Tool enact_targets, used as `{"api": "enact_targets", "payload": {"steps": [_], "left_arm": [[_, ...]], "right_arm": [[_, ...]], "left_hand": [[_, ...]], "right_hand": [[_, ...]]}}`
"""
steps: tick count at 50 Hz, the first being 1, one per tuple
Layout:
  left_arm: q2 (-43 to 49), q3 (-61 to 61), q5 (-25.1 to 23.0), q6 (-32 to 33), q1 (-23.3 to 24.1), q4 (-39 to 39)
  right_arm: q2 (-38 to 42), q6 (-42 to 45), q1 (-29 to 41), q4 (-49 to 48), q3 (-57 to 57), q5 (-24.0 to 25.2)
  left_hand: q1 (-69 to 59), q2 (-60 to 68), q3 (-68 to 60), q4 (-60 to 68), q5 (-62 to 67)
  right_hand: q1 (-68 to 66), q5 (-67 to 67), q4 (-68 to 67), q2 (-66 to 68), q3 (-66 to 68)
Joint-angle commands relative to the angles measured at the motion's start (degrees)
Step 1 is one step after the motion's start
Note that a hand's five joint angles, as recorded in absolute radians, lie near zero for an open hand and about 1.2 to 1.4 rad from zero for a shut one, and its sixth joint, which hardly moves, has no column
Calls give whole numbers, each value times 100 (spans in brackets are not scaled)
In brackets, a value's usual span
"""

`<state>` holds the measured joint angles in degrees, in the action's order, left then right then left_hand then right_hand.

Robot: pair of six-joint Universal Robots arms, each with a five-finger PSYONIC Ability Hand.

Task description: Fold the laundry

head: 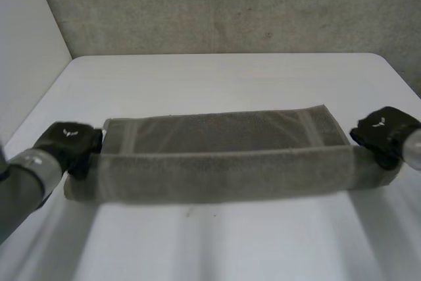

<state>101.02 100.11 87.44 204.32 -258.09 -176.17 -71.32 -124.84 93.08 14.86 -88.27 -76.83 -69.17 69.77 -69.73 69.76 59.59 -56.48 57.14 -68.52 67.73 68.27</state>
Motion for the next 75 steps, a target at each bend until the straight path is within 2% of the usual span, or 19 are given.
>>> {"api": "enact_targets", "payload": {"steps": [1,12,16,18,19,20,21,22,23,29,35,37,44,48,54,68,70,72,75], "left_arm": [[1655,-1342,238,-85,101,-1040],[3108,-3111,546,-130,224,-1429],[3607,-3716,529,-121,268,-1437],[3714,-3814,528,-112,268,-1437],[3784,-3849,511,-112,286,-1446],[3784,-3850,511,-112,286,-1446],[3819,-3850,511,-103,286,-1455],[3837,-3841,537,-103,295,-1455],[3837,-3841,537,-103,295,-1455],[3582,-3516,555,-173,365,-1411],[2627,-2578,529,-208,400,-1463],[2352,-2329,520,-253,426,-1481],[1271,-1345,493,-727,629,-1771],[885,-845,493,-999,664,-2095],[857,-458,485,-1140,681,-2518],[910,-334,485,-1140,690,-2571],[902,-334,485,-1140,690,-2571],[893,-325,485,-1140,690,-2571],[884,-325,493,-1140,699,-2571]], "right_arm": [[1355,-524,737,-1430,923,-639],[2850,-139,1081,-3812,2093,-754],[3213,65,1090,-4035,2340,-754],[3362,126,1090,-4079,2455,-728],[3484,117,1090,-4113,2577,-728],[3563,100,1090,-4166,2673,-728],[3564,100,1090,-4166,2674,-728],[3582,82,1090,-4227,2727,-719],[3582,30,1090,-4280,2727,-702],[3248,-656,1028,-4263,2560,-666],[2088,-1992,1002,-4061,1743,-675],[1554,-2377,941,-3519,1402,-666],[1033,-2703,537,-1666,1145,-666],[1085,-2862,352,-688,1049,-535],[1410,-2792,88,-1001,689,71],[1859,-2721,-123,-1820,556,116],[1938,-2643,-167,-1986,565,116],[1964,-2564,-185,-2100,591,98],[1938,-2345,-316,-2232,592,37]], "left_hand": [[-1083,1023,-1027,1024,1041],[-1083,1023,-1027,1024,1041],[-1083,1023,-1027,1024,1041],[-682,622,-626,623,639],[883,-943,940,-942,-926],[899,-959,955,-958,-942],[3031,-3091,3087,-3090,-3074],[5917,-5977,5973,-5976,-5959],[5917,-5977,5973,-5976,-5959],[5917,-5977,5973,-5976,-5959],[5917,-5977,5973,-5976,-5959],[5917,-5977,5973,-5976,-5959],[5917,-5977,5973,-5976,-5959],[5917,-5977,5973,-5976,-5959],[5917,-5977,5973,-5976,-5959],[5917,-5977,5973,-5976,-5959],[5917,-5977,5973,-5976,-5959],[5917,-5977,5973,-5976,-5959],[5917,-5977,5973,-5976,-5959]], "right_hand": [[-2352,1286,-1148,1227,1173],[-2352,1286,-1148,1227,1173],[-2352,1286,-1148,1227,1173],[-2352,1286,-1148,1227,1173],[-2308,1242,-1103,1183,1129],[240,-1306,1445,-1366,-1419],[265,-1332,1470,-1391,-1445],[3730,-4796,4934,-4855,-4909],[4648,-5714,5852,-5773,-5827],[4648,-5714,5852,-5773,-5827],[4648,-5714,5852,-5773,-5827],[4648,-5714,5852,-5773,-5827],[4648,-5714,5852,-5773,-5827],[3283,-4349,4488,-4408,-4462],[2335,-3402,3540,-3461,-3515],[636,-1702,1841,-1762,-1815],[-1486,420,-281,361,307],[-2344,1277,-1139,1218,1165],[-2352,1286,-1148,1227,1173]]}}
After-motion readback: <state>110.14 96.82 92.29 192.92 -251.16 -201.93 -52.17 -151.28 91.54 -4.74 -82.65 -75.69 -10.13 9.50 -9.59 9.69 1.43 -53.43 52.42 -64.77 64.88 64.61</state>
